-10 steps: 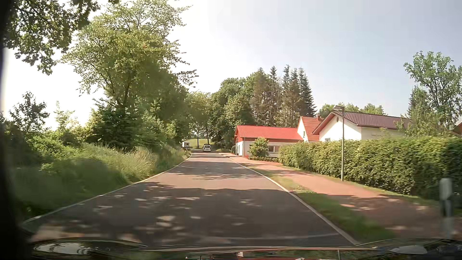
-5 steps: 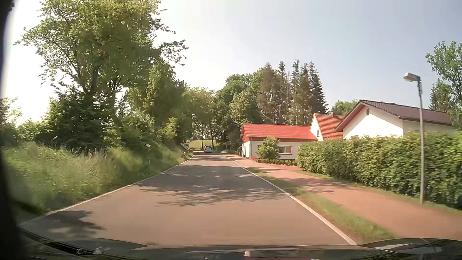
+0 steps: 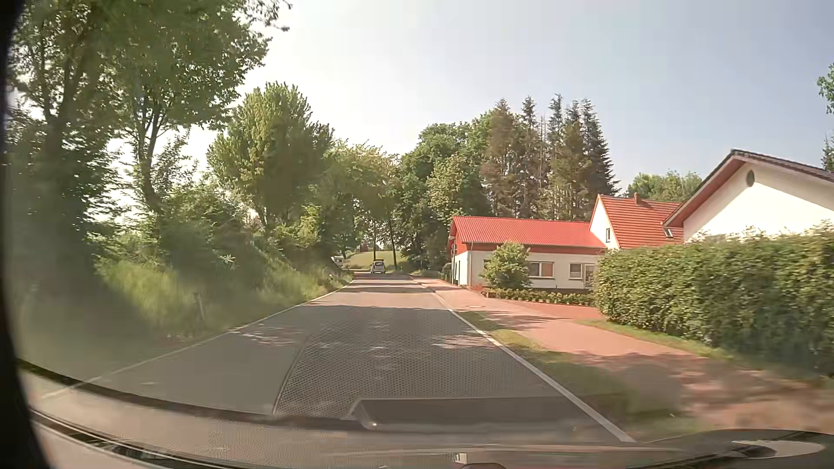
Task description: Follow the waypoints while adhering to traffic rules and regulations
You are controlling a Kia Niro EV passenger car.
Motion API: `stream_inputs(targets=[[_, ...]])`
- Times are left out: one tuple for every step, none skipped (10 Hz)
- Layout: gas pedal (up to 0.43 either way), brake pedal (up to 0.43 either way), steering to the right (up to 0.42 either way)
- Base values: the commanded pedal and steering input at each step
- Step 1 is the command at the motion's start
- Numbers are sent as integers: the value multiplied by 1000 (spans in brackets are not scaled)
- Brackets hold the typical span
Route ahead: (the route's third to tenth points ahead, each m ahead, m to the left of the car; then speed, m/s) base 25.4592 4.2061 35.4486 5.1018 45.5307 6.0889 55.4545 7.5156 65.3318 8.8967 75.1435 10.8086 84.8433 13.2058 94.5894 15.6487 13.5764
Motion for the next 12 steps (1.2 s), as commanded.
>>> stream_inputs(targets=[[260,0,-23],[268,0,-24],[268,0,-24],[268,0,-24],[268,0,-24],[268,0,-23],[268,0,-23],[268,0,-21],[268,0,-20],[268,0,-18],[268,0,-17],[268,0,-17]])
